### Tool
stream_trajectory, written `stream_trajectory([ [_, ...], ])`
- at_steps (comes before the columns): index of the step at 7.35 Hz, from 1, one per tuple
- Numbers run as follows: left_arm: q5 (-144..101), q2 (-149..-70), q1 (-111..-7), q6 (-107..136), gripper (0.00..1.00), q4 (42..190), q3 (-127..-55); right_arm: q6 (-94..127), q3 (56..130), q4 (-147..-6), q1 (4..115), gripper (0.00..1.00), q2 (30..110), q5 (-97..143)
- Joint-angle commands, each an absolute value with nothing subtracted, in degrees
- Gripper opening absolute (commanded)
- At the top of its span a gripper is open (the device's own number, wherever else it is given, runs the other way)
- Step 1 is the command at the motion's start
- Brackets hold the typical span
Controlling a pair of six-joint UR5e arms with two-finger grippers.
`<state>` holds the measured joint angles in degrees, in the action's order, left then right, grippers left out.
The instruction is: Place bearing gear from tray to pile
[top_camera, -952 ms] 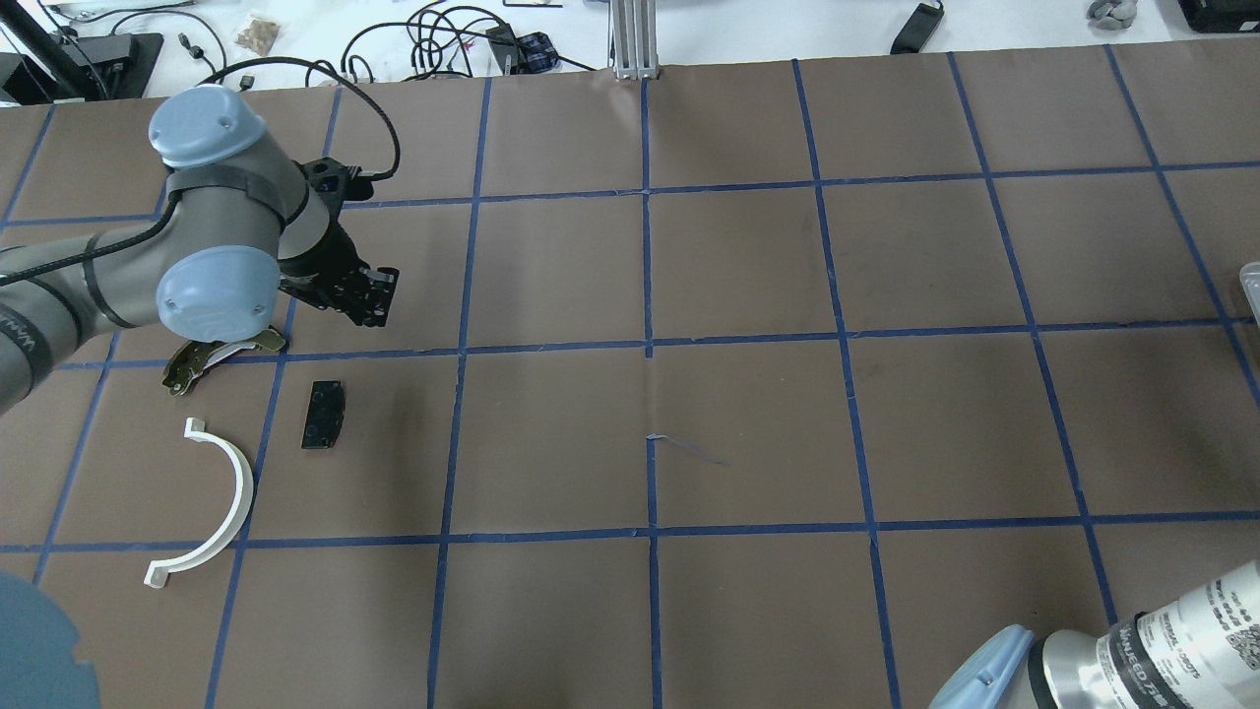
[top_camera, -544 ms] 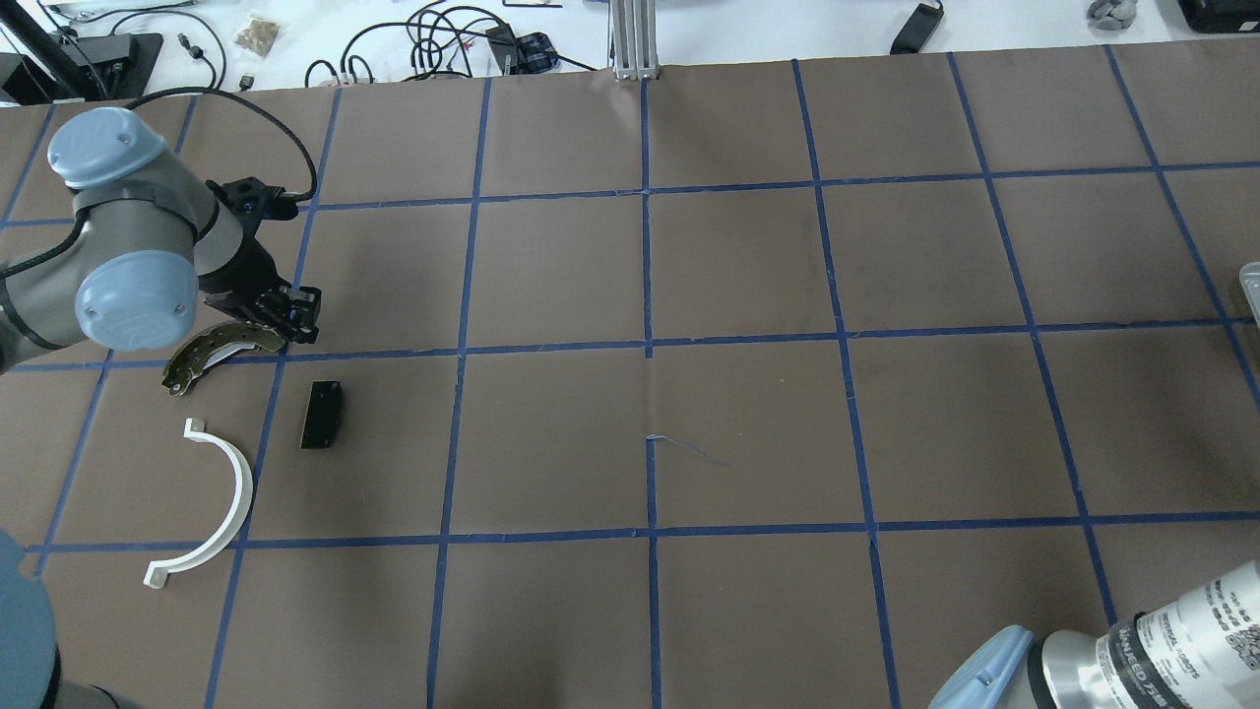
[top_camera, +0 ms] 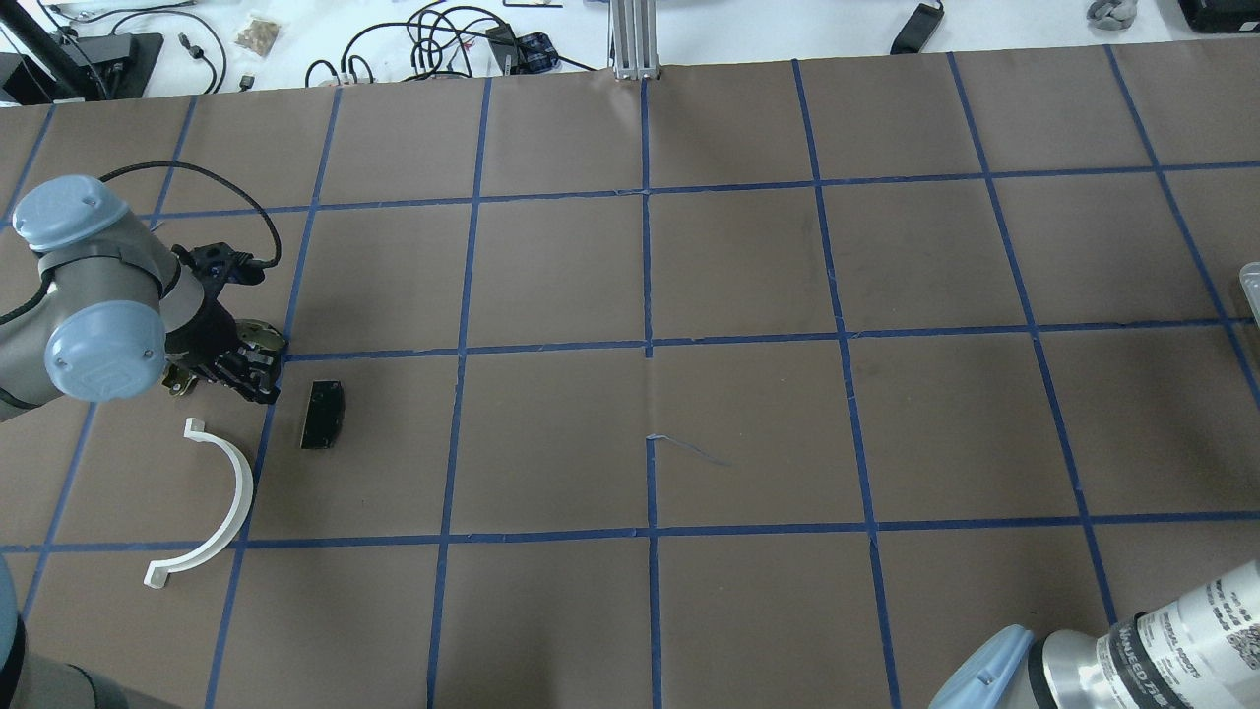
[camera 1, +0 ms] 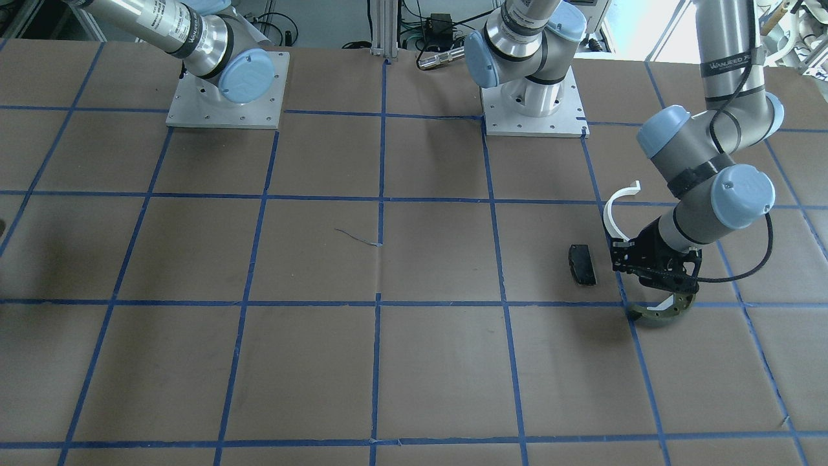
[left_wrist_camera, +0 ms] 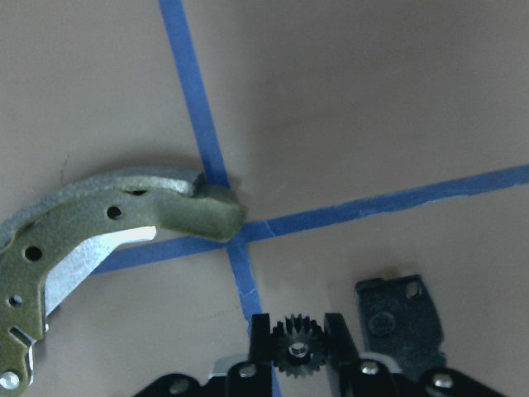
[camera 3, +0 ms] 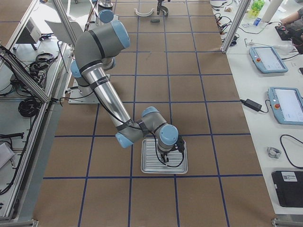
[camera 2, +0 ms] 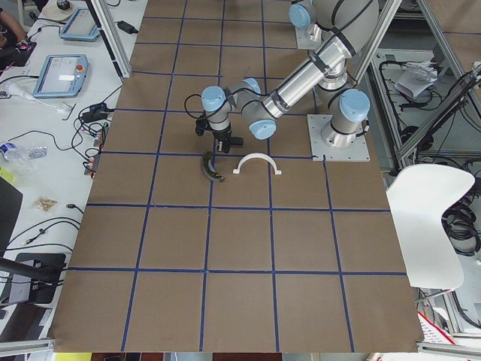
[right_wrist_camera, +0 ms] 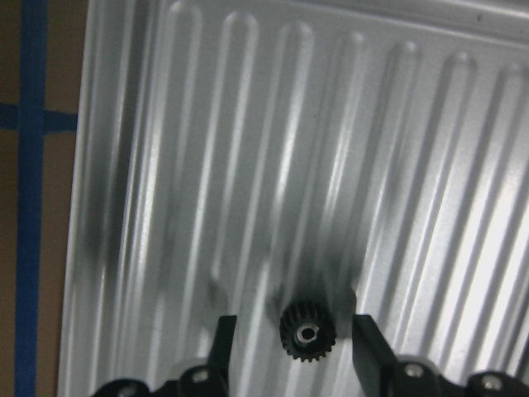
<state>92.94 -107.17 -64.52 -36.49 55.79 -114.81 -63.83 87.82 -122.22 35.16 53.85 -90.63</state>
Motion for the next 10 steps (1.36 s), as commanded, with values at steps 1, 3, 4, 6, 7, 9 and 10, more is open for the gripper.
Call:
stream_trajectory([
  [1,93.52,-107.32,-64.51,-36.47,1.0,55.02,-115.75,-64.85,87.8,-122.43,35.16,0.41,53.7,-90.62],
  [3,93.25,-106.27,-65.82,-35.51,1.0,55.11,-115.14,-64.86,87.89,-123.4,35.16,0.3,53.61,-91.05],
  [4,93.08,-105.82,-67.05,-33.85,1.0,55.72,-113.4,-64.78,87.89,-123.4,35.16,0.23,53.61,-91.14],
  [6,92.46,-104.86,-72.04,-28.69,1.0,63.41,-106.3,-64.6,87.98,-123.22,35.16,0.12,53.7,-91.14],
  [7,92.37,-103.98,-74.85,-24.48,1.0,69.46,-101.21,-64.34,87.89,-122.7,35.16,0.09,54.14,-91.14],
  [9,90.81,-101.18,-79.78,-17.79,1.0,82.2,-92.5,-62.77,88.32,-122.35,35.33,0.07,55.79,-91.14],
  [10,90.7,-98.64,-83.28,-14.19,1.0,84.35,-90.98,-62.23,89.72,-122.26,36.55,0.07,58.33,-91.23],
])
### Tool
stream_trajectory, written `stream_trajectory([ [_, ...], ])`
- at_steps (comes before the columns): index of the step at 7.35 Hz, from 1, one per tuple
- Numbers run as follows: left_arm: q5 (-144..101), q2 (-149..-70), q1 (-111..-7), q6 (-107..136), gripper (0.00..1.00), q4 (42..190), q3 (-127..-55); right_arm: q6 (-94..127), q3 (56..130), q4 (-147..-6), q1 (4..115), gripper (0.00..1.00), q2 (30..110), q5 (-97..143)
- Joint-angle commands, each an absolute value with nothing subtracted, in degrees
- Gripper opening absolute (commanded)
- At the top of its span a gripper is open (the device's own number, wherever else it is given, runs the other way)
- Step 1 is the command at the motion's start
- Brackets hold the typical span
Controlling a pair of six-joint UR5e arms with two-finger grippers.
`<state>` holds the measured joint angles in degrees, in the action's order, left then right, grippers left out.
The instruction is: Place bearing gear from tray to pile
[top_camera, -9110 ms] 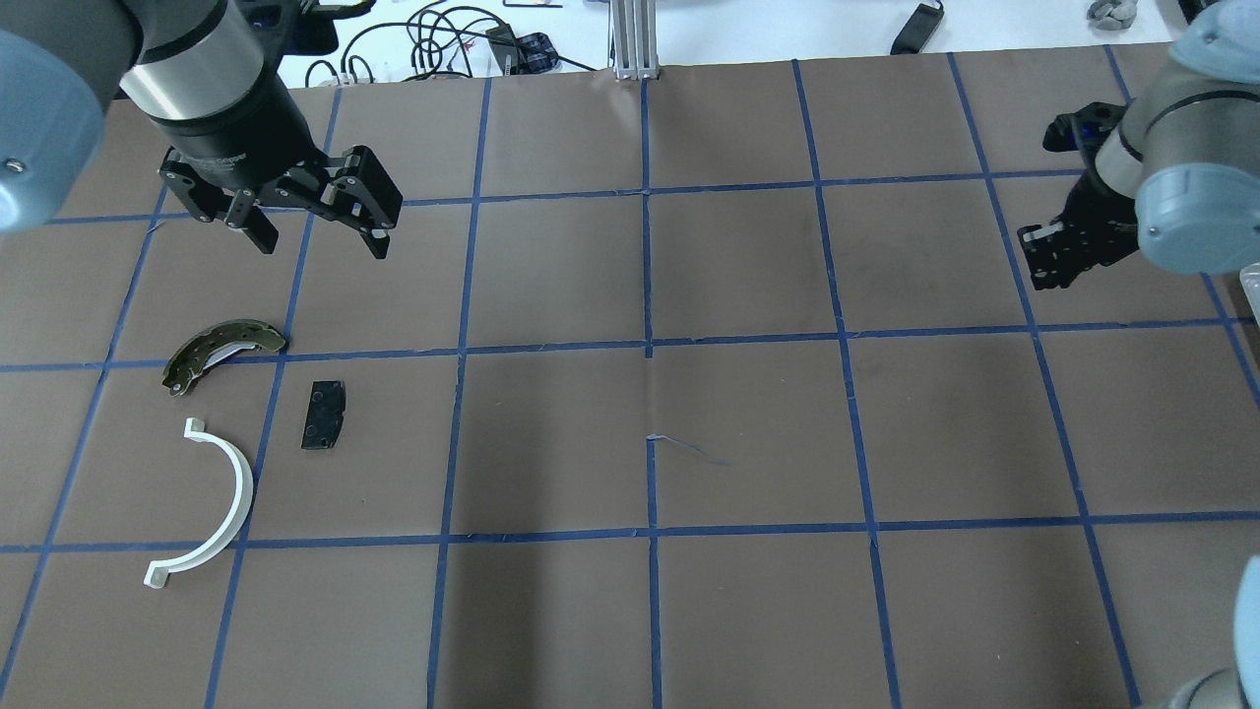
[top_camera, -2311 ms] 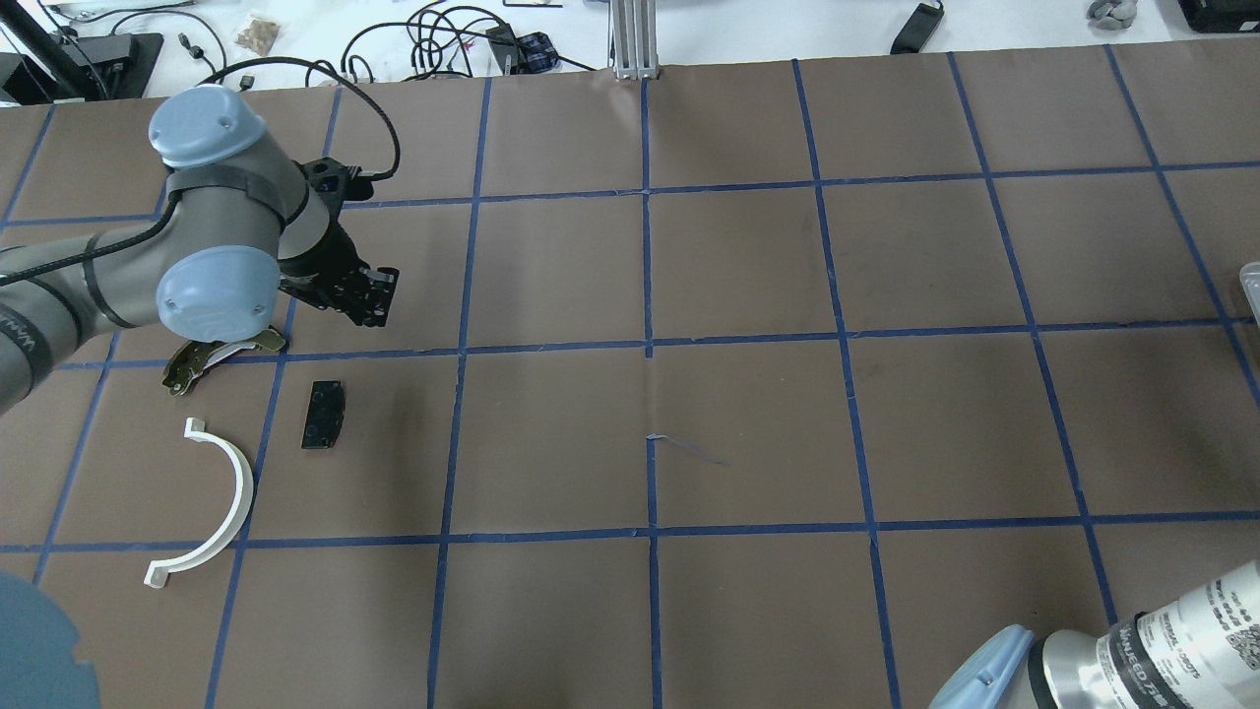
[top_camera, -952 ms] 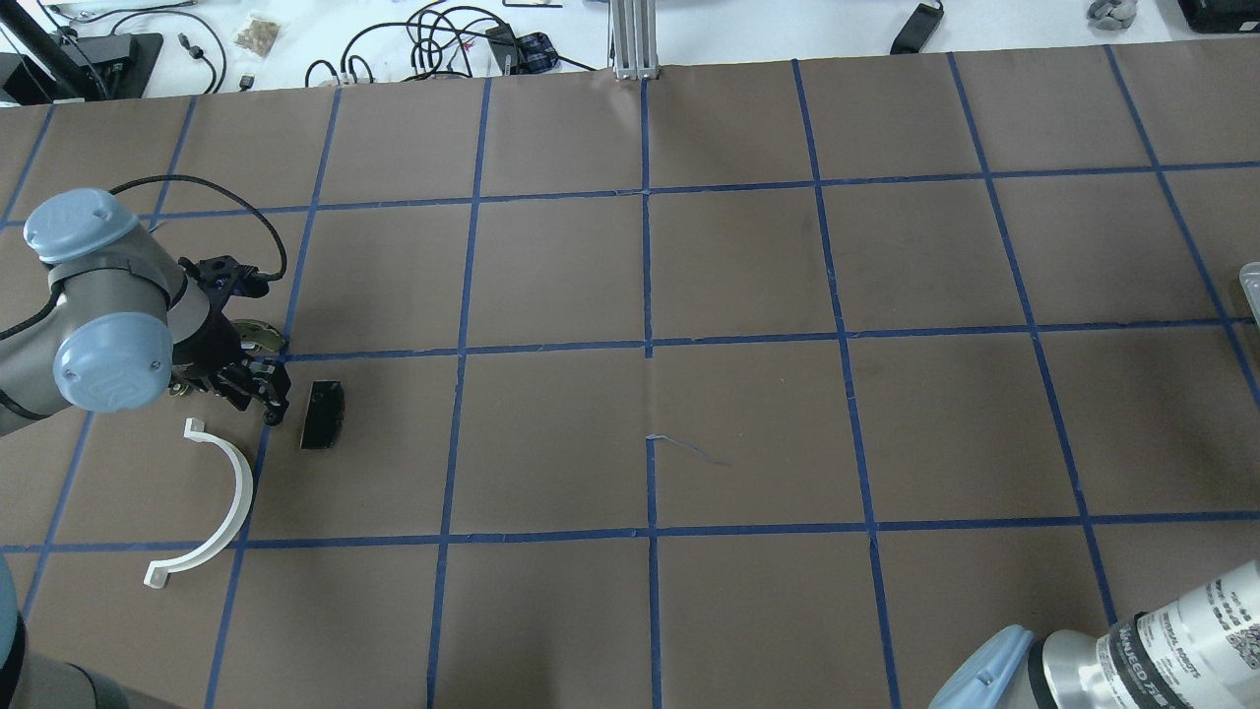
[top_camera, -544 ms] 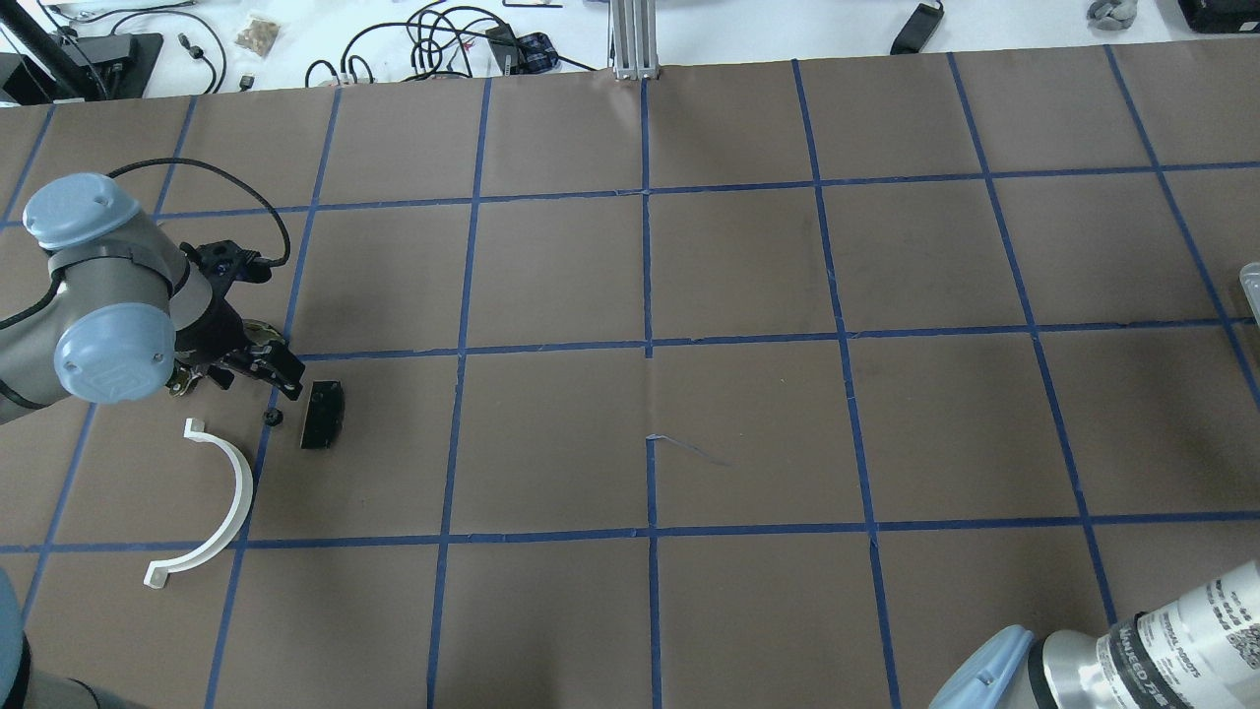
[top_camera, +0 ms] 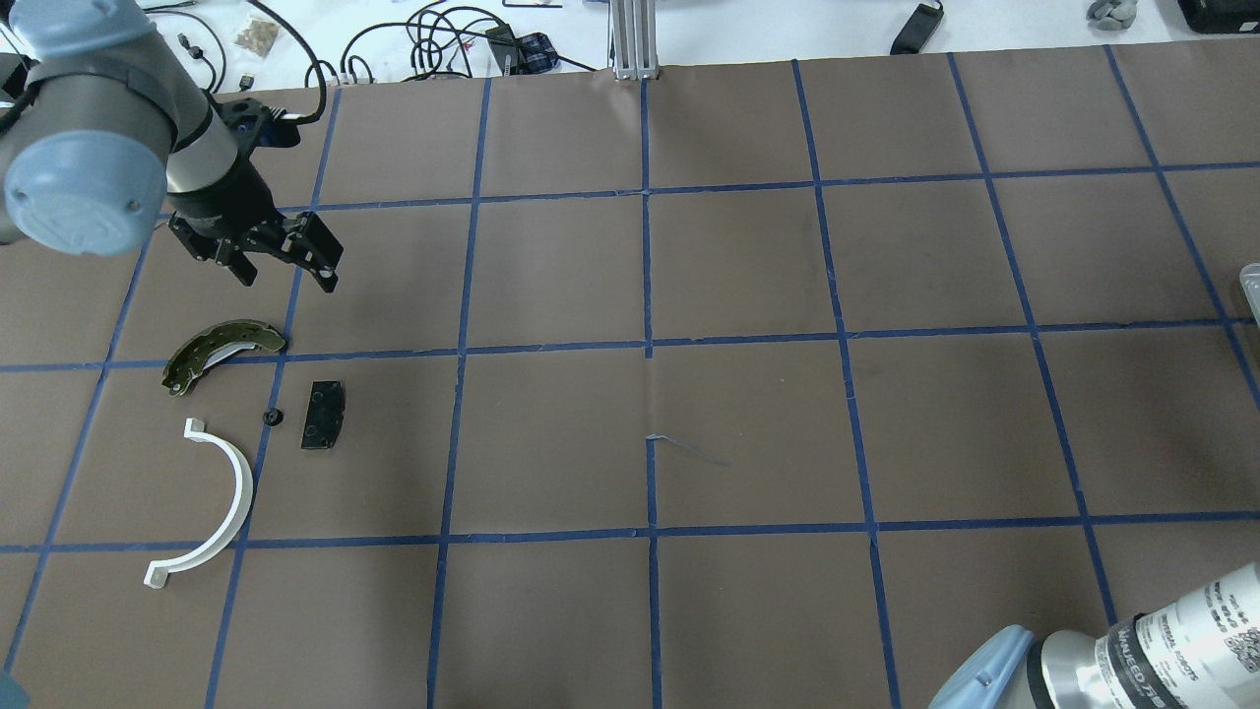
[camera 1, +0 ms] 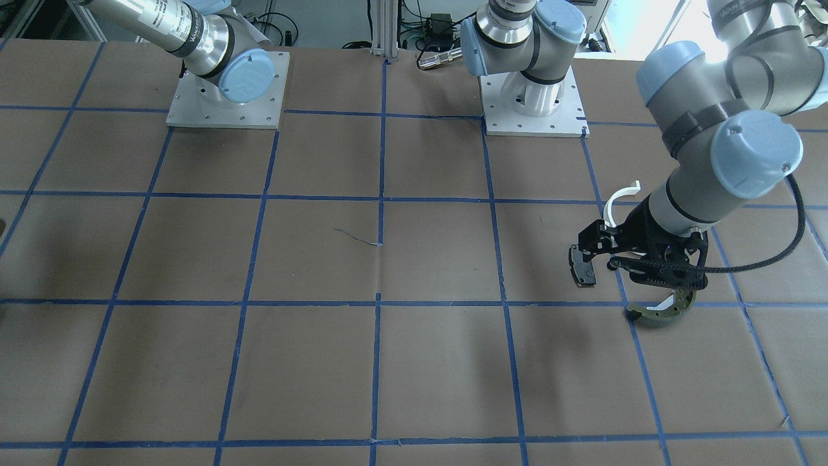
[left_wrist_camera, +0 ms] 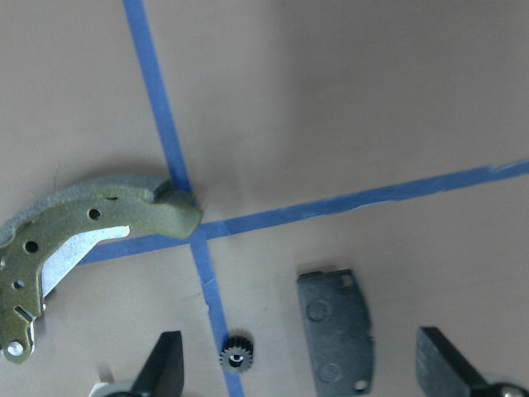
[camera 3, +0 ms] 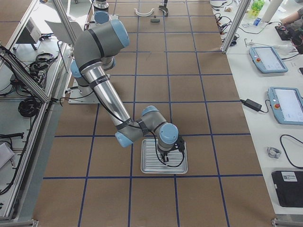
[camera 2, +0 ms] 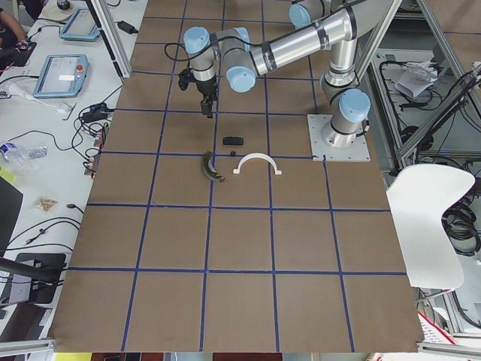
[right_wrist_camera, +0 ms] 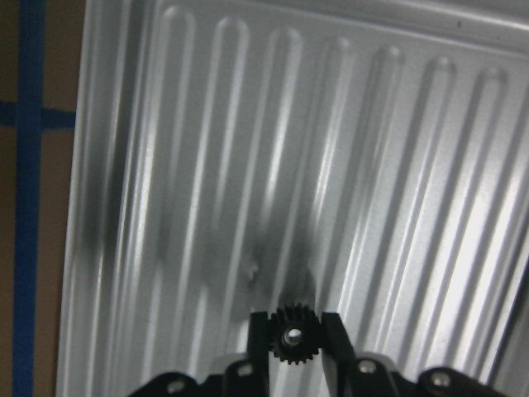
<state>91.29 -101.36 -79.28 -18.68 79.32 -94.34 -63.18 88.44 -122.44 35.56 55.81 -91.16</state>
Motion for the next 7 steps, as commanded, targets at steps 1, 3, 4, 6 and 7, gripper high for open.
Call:
stream_trajectory([
  [1,90.88,-95.74,-87.15,-11.02,1.0,84.46,-91.14,-60.83,92.17,-122.26,38.22,0.07,60.36,-91.32],
  [3,91.41,-91.51,-89.82,-8.1,1.0,86.56,-90.62,-56.1,99.02,-123.48,42.87,0.07,66.06,-91.23],
  [4,90.71,-90.8,-90.17,-4.69,1.0,88.75,-90.27,-51.98,101.23,-123.4,45.33,0.07,67.83,-91.14],
  [6,91.49,-88.86,-92.02,-4.31,1.0,91.82,-90.09,-39.96,102.65,-123.05,54.09,0.05,69.34,-91.32],
  [7,91.15,-89.21,-92.02,-4.31,1.0,91.85,-90.09,-32.16,103.18,-122.44,59.36,0.05,70.04,-91.41],
])
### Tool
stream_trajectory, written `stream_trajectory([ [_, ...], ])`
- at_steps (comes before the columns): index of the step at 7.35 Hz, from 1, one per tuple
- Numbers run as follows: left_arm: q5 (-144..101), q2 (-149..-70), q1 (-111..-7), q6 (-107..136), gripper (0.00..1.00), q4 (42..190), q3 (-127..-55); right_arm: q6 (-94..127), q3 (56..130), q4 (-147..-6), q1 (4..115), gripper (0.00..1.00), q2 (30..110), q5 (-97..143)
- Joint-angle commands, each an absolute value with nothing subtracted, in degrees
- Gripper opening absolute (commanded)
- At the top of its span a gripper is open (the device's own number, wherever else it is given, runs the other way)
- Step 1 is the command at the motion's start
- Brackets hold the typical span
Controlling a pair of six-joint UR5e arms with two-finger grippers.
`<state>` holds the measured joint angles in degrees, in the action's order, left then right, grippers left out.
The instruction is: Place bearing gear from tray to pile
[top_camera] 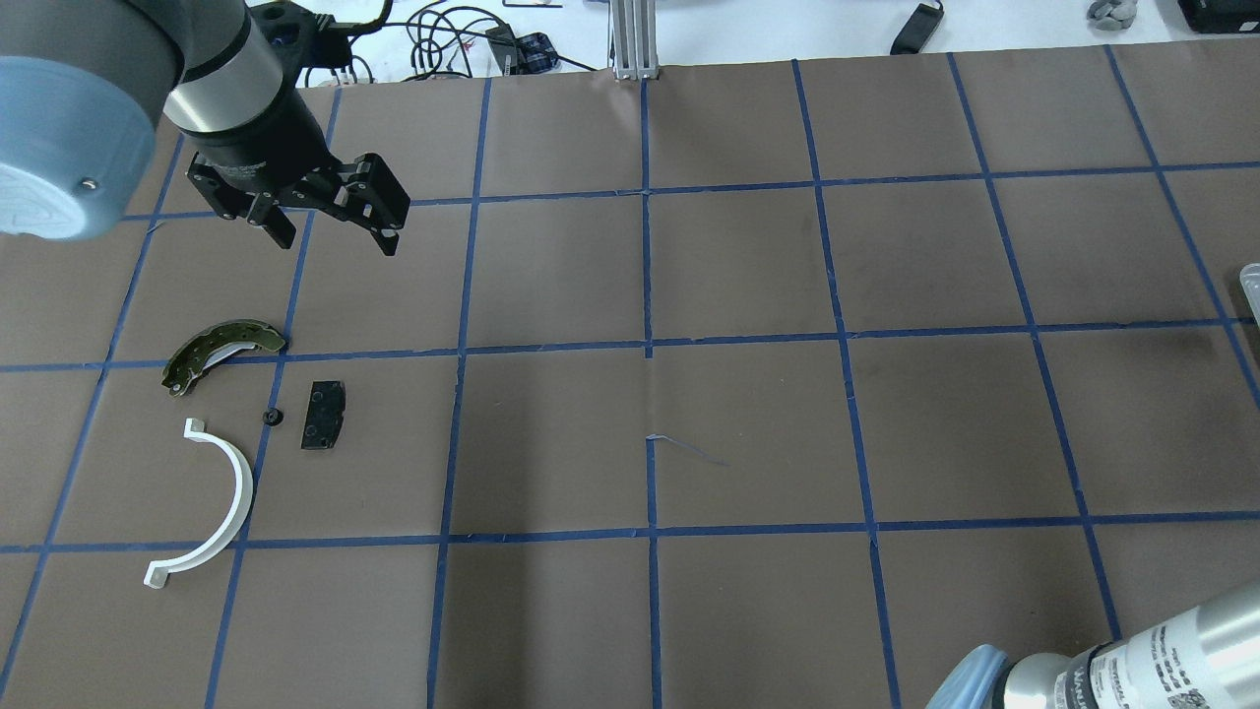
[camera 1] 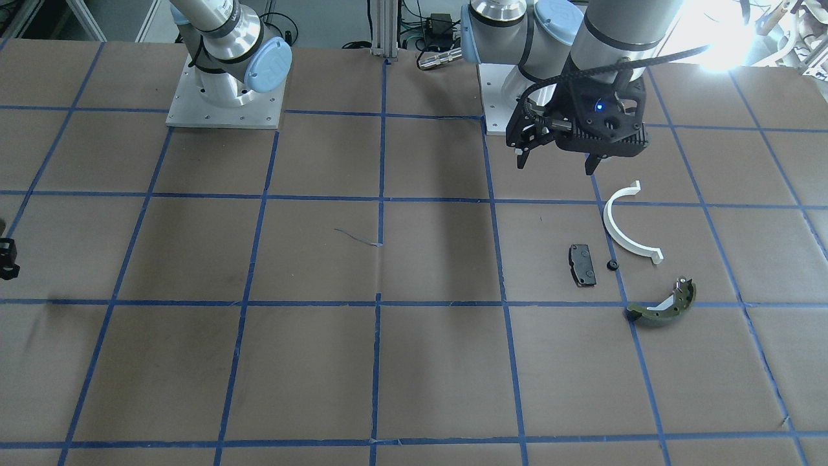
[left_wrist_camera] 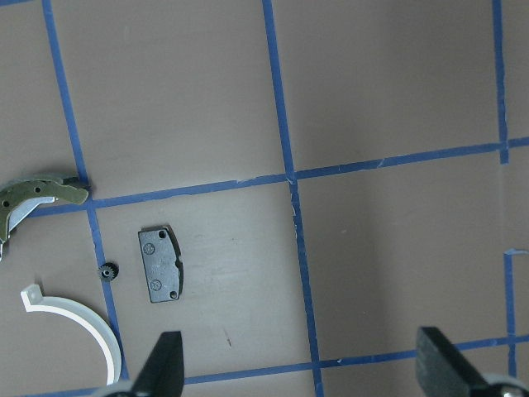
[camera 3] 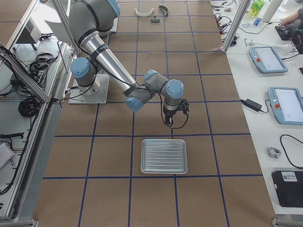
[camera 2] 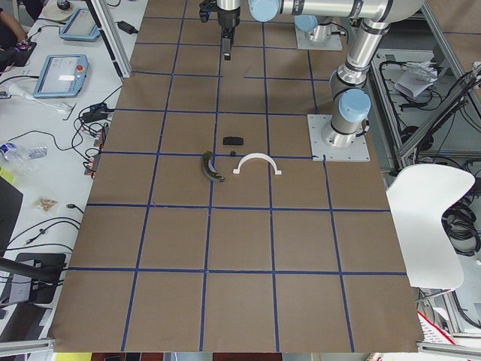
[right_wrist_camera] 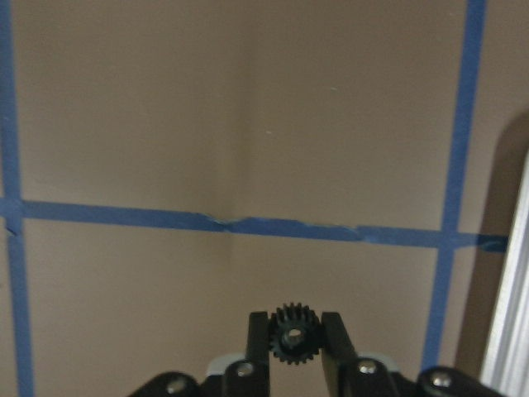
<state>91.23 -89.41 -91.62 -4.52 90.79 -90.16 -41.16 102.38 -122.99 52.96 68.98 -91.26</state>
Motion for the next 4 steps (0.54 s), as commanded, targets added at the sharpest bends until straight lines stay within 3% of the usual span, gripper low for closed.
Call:
stream_trajectory([
  [1,91.23,-89.64,-92.11,-4.13,1.0,91.85,-89.65,-23.29,104.49,-122.95,64.9,0.05,71.35,-91.41],
  [4,90.88,-89.65,-92.11,-4.31,1.0,91.67,-89.65,1.77,104.6,-122.61,85.18,0.06,71.89,-91.41],
])
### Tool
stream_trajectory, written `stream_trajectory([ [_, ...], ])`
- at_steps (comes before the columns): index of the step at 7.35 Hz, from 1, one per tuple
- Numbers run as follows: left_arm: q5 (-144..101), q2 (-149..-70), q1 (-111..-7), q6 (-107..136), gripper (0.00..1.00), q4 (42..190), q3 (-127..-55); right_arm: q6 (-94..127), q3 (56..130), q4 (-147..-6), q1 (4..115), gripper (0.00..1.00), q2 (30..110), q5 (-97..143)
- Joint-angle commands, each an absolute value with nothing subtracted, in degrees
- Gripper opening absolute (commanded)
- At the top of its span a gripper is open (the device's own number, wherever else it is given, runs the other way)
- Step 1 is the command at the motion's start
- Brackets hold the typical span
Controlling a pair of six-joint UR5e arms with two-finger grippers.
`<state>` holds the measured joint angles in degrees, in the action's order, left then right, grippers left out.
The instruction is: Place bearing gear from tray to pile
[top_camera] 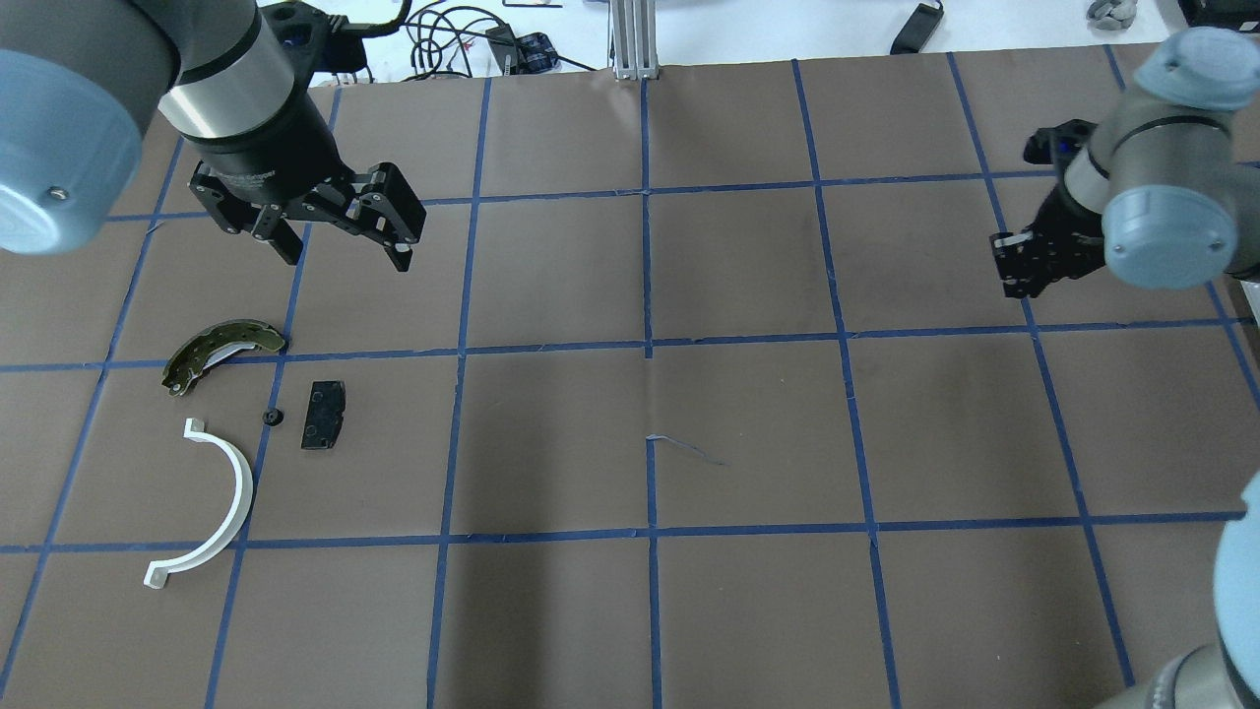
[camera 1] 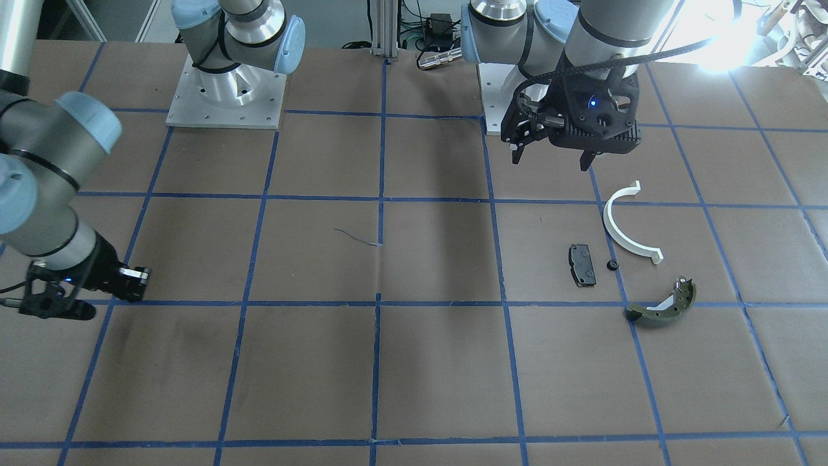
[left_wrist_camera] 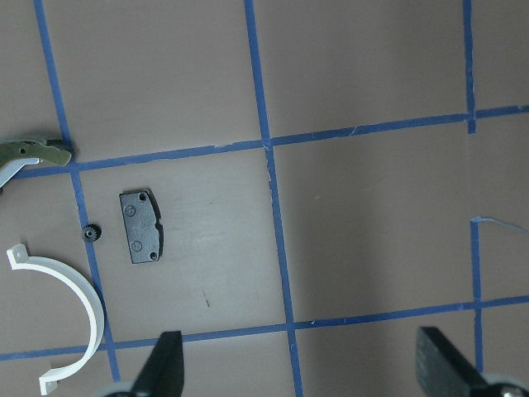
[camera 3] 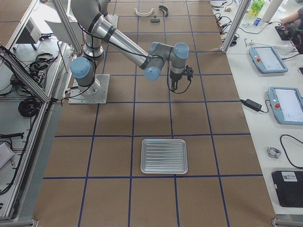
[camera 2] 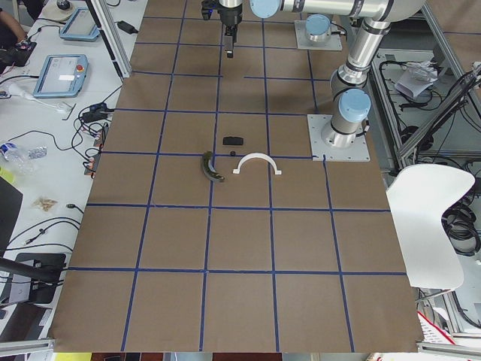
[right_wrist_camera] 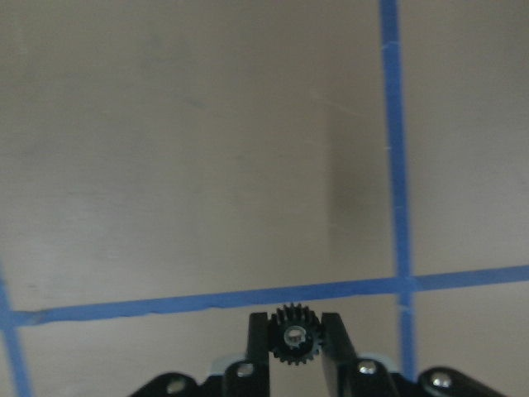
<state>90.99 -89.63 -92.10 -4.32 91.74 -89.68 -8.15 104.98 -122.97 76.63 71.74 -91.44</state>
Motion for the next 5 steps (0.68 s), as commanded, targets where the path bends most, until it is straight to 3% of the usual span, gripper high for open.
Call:
stream_trajectory([
  [1,90.88,-89.65,-92.11,-4.31,1.0,91.67,-89.65,10.46,104.42,-122.78,90.73,0.07,71.89,-91.15],
  [5,90.88,-89.65,-92.11,-4.39,1.0,91.67,-89.65,37.65,102.75,-125.07,111.5,0.07,70.58,-90.0],
])
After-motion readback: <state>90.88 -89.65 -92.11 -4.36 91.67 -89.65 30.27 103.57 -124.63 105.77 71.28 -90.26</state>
